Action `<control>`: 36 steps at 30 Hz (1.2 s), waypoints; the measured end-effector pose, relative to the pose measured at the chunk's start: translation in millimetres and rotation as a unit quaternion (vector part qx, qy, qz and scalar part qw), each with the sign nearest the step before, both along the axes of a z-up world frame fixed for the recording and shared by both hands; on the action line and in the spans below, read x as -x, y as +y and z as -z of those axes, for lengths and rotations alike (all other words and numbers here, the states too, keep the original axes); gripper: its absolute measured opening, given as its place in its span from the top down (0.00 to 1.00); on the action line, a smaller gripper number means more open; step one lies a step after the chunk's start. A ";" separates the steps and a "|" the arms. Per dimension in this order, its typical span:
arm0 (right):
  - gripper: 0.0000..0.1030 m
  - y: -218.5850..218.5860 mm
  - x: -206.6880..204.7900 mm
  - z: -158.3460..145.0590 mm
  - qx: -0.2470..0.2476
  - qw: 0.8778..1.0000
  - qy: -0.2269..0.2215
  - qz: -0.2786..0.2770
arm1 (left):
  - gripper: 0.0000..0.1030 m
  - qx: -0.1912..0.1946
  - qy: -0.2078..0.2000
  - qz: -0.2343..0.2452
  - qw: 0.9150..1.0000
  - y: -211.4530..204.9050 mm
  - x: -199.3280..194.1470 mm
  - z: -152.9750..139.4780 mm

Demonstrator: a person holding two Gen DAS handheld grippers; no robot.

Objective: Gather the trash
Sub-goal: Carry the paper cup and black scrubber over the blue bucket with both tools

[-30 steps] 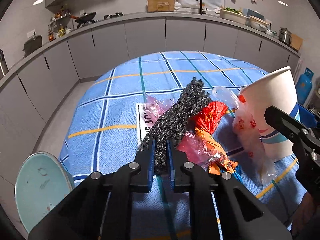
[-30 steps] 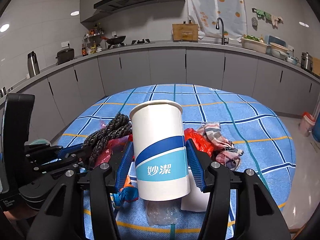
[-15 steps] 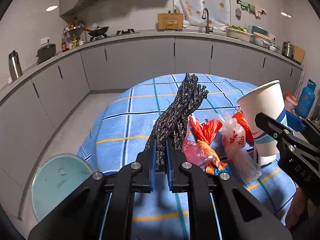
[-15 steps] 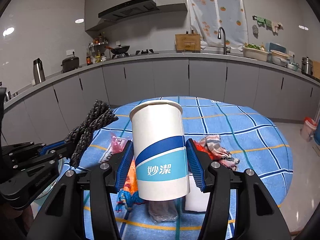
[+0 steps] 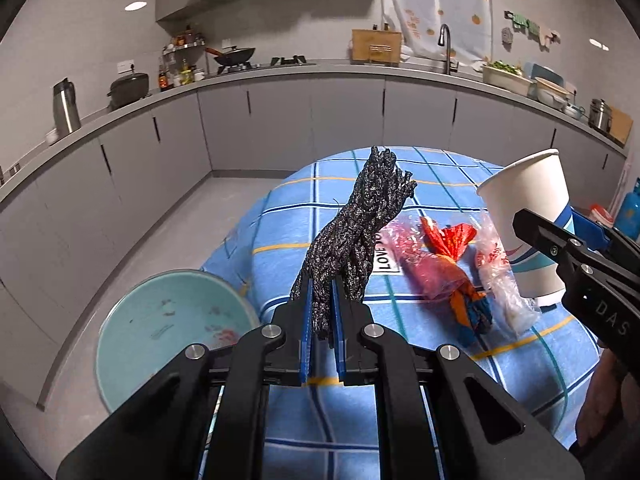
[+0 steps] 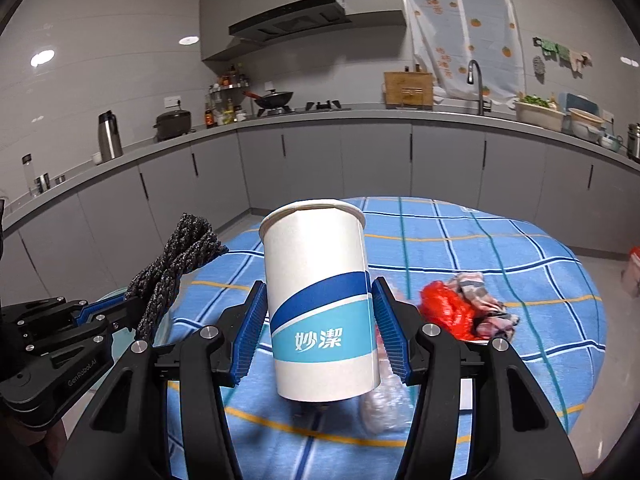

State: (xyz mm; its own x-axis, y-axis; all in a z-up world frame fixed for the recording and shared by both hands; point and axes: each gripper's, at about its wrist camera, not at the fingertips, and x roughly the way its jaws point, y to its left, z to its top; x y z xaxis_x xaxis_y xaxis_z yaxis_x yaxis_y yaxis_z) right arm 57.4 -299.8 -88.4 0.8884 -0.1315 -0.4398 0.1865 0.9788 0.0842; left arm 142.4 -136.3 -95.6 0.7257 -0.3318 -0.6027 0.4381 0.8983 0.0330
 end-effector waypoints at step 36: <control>0.48 97.6 -42.6 -20.0 0.006 0.991 -0.012 -0.134 | 0.91 0.000 -0.010 -0.155 0.988 134.6 -8.7 -16.1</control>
